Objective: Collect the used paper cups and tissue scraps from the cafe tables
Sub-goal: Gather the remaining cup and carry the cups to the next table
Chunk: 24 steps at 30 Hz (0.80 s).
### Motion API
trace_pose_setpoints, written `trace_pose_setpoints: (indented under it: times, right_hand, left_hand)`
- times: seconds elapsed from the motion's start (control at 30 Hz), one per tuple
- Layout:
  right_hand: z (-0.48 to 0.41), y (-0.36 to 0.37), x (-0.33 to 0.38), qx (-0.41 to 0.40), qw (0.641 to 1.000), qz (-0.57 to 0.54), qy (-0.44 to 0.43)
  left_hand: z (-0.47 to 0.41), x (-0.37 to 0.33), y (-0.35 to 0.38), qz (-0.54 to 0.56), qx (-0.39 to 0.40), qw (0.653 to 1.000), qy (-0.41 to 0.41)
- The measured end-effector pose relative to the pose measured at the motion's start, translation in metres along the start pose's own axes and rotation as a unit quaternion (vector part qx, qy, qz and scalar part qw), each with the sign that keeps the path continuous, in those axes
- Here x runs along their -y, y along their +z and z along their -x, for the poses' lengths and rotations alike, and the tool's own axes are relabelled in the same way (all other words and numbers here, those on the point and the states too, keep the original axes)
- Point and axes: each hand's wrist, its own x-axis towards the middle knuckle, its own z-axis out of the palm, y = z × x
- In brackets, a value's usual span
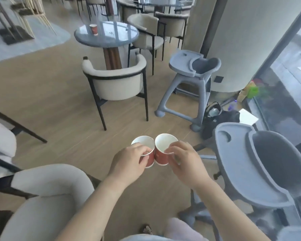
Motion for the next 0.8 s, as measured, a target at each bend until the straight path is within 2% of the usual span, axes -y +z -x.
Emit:
trace_pose_setpoints:
  times: [0.23, 0.6, 0.8]
  right_hand:
    - [-0.134, 0.065, -0.012, 0.064, 0.995, -0.047, -0.063]
    - [-0.383, 0.147, -0.050, 0.148, 0.972, -0.099, -0.152]
    - [-0.483, 0.191, -0.037, 0.176, 0.961, -0.100, -0.186]
  left_hand:
    - [-0.080, 0.073, -0.025, 0.001, -0.047, 0.995, -0.092]
    - [-0.276, 0.176, -0.076, -0.008, -0.098, 0.975, -0.197]
    - [-0.341, 0.224, -0.110, 0.002, -0.136, 0.960, -0.243]
